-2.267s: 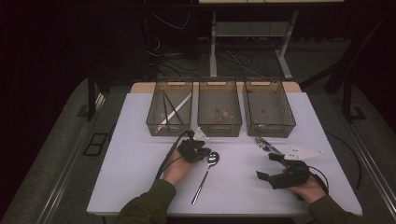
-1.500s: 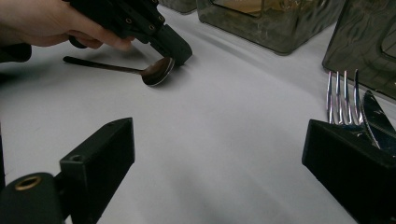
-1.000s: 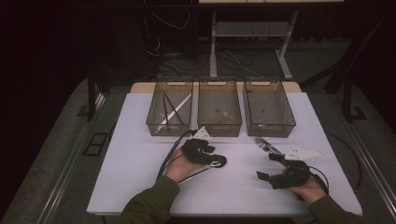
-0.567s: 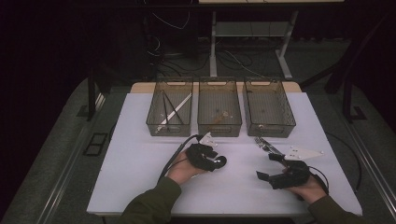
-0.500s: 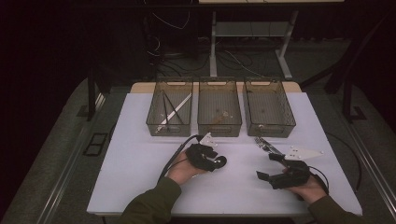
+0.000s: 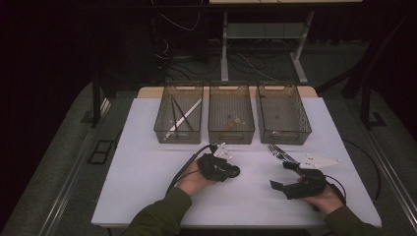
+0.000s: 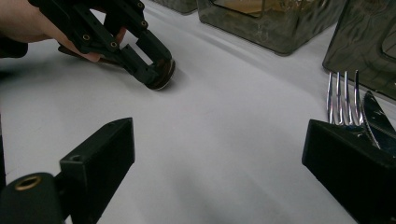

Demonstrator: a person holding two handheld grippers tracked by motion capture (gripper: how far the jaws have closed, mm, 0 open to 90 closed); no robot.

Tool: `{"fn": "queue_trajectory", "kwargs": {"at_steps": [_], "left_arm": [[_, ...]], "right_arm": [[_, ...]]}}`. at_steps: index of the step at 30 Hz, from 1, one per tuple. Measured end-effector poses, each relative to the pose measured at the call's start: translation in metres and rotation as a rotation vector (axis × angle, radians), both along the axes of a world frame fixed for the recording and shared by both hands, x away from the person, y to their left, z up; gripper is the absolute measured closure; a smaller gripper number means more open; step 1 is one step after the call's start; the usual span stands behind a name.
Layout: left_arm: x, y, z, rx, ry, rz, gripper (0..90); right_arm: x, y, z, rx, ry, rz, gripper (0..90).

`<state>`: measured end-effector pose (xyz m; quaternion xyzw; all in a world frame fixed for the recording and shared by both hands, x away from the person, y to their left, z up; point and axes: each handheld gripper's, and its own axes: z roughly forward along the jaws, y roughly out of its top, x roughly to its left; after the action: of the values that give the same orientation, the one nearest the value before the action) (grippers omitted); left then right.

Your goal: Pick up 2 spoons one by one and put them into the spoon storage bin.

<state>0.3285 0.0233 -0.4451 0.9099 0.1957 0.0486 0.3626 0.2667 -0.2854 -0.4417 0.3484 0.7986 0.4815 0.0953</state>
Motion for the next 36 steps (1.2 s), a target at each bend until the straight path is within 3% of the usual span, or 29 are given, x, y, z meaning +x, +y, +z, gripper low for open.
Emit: {"fn": "queue_trajectory", "kwargs": {"at_steps": [5,13,20,25,29,36], "left_arm": [[-0.001,0.002,0.004,0.027,-0.024,-0.028,76.6],[-0.004,0.002,0.010,0.036,-0.042,-0.050,82.8],[-0.007,0.004,0.012,0.004,-0.003,-0.052,87.6],[-0.006,0.005,0.013,0.004,0.006,-0.064,88.7],[-0.004,0.007,0.013,-0.017,0.041,-0.062,88.8],[-0.002,0.011,0.016,-0.028,0.043,-0.049,88.8]], "right_arm": [[0.000,0.000,0.000,0.001,0.000,0.000,9.5],[0.000,0.000,0.000,0.001,0.000,-0.001,9.5],[0.000,0.000,0.000,0.001,0.001,-0.001,9.5],[0.000,0.000,0.000,0.001,0.001,-0.001,9.5],[0.000,0.000,0.000,0.002,0.000,-0.002,9.5],[0.000,0.000,0.001,0.002,0.000,0.001,9.5]]}}
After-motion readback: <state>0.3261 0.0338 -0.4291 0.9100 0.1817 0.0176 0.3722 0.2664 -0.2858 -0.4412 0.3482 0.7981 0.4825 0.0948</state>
